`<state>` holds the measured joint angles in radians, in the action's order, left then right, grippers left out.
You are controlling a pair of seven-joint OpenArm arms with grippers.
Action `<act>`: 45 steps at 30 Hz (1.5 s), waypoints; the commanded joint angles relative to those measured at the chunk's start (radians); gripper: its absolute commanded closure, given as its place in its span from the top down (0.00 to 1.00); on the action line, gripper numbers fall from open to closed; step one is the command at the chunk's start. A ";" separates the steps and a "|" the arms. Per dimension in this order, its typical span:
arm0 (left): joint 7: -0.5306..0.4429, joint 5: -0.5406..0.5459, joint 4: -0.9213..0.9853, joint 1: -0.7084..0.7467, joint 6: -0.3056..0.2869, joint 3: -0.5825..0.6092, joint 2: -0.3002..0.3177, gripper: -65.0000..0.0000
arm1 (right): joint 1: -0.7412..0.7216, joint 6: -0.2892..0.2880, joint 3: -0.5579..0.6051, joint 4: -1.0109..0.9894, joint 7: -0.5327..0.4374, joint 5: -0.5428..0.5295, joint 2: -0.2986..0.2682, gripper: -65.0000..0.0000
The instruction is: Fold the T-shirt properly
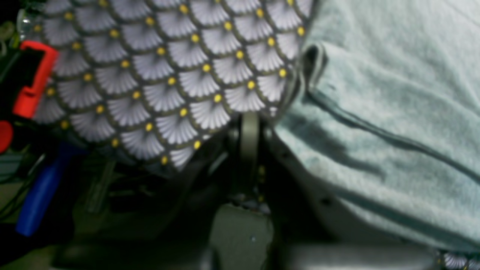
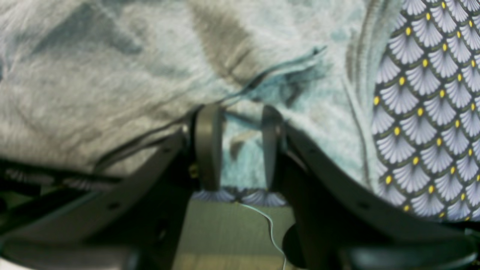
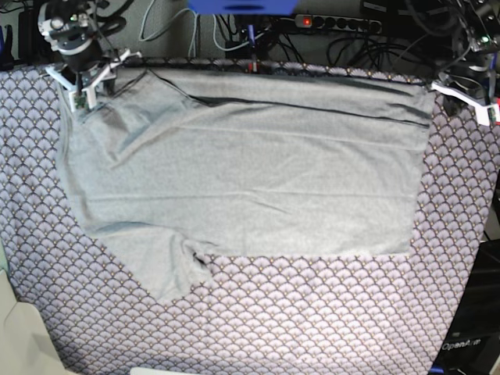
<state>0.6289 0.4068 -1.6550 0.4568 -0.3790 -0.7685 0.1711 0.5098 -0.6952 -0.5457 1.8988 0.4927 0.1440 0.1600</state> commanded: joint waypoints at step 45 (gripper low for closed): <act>-0.017 0.002 -0.015 -0.026 -0.004 -0.006 0.015 0.00 | -0.056 -0.003 0.089 -0.071 -0.018 -0.013 -0.003 0.24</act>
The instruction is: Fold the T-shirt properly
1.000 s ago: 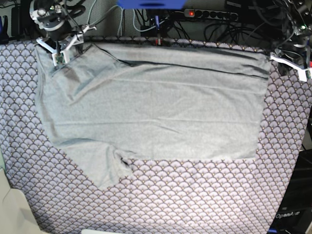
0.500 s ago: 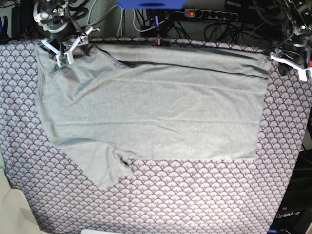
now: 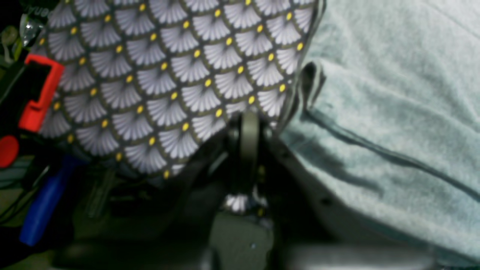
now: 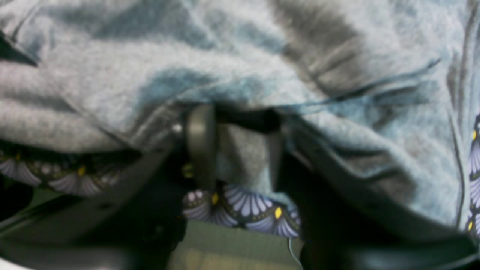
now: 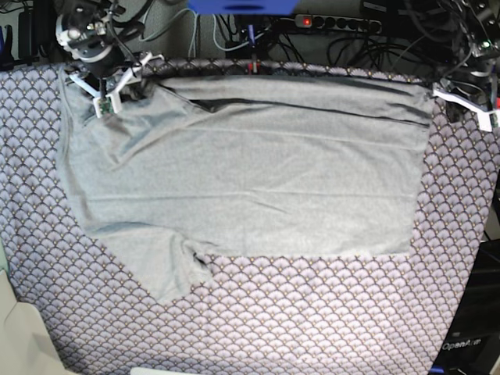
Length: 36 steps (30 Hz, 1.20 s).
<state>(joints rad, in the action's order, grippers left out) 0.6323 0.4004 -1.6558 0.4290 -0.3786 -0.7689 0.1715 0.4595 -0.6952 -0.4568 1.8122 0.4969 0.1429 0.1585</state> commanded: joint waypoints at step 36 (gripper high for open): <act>-0.019 0.009 -0.022 0.006 -0.004 -0.007 0.015 0.00 | -0.249 -0.003 0.059 0.113 0.104 0.120 -0.015 0.00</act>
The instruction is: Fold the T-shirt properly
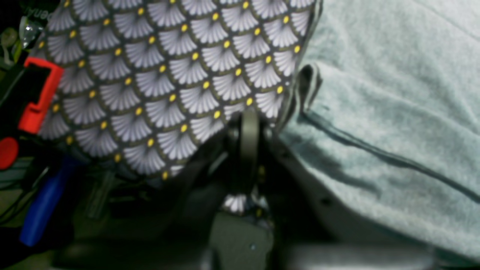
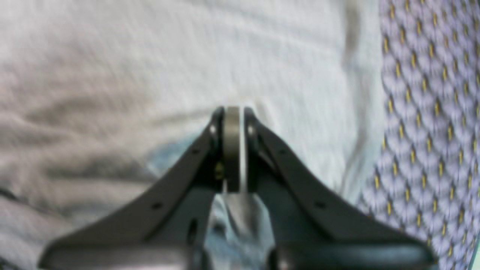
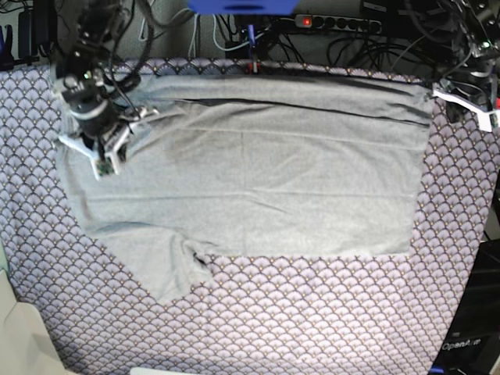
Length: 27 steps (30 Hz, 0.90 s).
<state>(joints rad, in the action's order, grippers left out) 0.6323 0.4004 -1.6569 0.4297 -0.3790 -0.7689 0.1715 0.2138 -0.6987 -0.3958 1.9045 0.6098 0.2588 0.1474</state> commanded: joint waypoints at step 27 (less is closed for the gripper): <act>-0.018 -0.033 0.047 -0.052 -0.004 -0.002 0.018 0.00 | 0.129 0.001 -0.041 0.057 0.034 0.024 0.002 0.43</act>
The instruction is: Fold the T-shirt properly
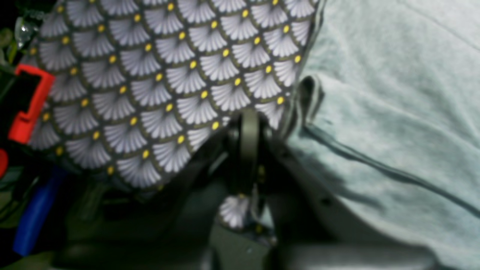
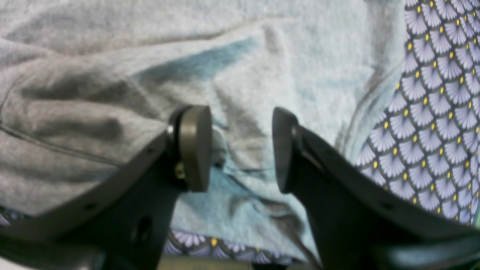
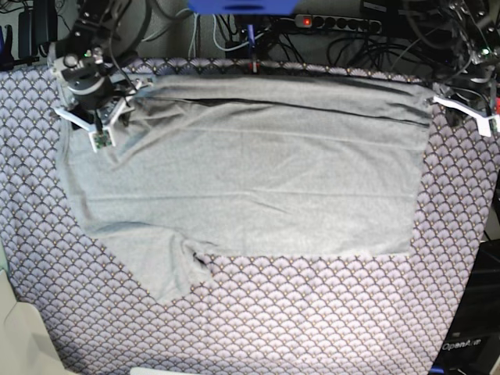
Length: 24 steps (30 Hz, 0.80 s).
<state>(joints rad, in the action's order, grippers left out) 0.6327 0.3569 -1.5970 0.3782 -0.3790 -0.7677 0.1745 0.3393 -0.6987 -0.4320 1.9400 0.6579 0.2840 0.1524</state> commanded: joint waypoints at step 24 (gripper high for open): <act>-0.020 -0.037 -0.006 -0.020 -0.005 -0.005 0.010 0.00 | 0.209 0.001 -0.049 0.019 -0.310 -0.006 0.005 0.43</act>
<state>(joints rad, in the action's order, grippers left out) 0.6323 0.3141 -1.5818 0.3595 -0.3790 -0.7677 0.1711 0.5407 -0.6987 -0.4812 1.9396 0.3687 0.2890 0.1608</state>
